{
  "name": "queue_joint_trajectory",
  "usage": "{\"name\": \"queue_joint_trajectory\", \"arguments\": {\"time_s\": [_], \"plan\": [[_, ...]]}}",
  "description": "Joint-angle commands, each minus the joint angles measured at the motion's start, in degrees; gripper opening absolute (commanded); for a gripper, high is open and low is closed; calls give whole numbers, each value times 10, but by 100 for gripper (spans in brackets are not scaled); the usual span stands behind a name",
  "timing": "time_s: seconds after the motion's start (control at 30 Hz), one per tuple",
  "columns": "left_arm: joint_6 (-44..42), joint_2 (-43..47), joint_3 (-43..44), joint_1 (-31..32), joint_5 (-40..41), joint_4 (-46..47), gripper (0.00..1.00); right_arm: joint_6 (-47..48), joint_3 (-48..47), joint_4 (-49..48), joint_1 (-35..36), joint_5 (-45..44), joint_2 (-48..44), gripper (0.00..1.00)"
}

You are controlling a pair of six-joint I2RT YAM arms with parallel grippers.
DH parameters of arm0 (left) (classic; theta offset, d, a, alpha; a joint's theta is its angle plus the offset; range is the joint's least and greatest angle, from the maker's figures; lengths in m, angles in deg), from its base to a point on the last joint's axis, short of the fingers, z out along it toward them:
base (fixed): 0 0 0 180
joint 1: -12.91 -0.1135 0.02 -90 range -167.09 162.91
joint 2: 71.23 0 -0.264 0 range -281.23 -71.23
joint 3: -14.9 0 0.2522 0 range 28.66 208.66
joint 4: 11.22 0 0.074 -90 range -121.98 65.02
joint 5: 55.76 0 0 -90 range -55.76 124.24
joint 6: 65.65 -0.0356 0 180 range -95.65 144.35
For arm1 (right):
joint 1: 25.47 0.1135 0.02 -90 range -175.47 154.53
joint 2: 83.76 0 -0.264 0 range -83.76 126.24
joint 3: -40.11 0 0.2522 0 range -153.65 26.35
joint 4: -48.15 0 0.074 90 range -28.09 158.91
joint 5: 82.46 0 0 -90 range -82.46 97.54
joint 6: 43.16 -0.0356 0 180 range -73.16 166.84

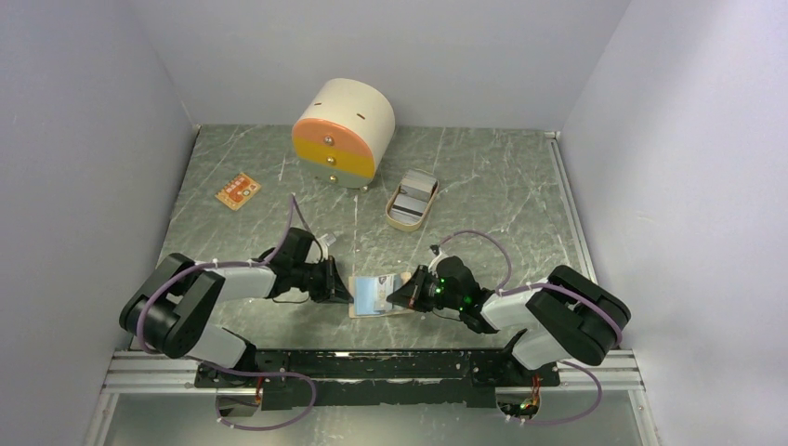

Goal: Put the credit cards into the card holder
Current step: Insert the credit card into the card holder.

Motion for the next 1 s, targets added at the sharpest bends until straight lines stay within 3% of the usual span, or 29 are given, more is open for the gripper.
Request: {"name": "queue_joint_trajectory", "arguments": {"time_s": [0.0, 0.27, 0.57, 0.67, 0.83, 0.97], "plan": [[-30, -15, 17, 4, 25, -27, 9, 9, 9, 11, -3, 10, -1, 0], [-32, -22, 21, 4, 33, -30, 9, 29, 7, 34, -6, 16, -4, 0], [-25, -28, 16, 4, 17, -14, 9, 58, -25, 17, -13, 47, 53, 0], [-25, -31, 15, 3, 15, -11, 9, 58, -32, 39, -14, 31, 54, 10], [-15, -32, 7, 4, 2, 9, 9, 52, -43, 39, -13, 24, 61, 7], [-9, -33, 6, 4, -6, 13, 9, 55, -53, 62, -12, 22, 62, 21]]}}
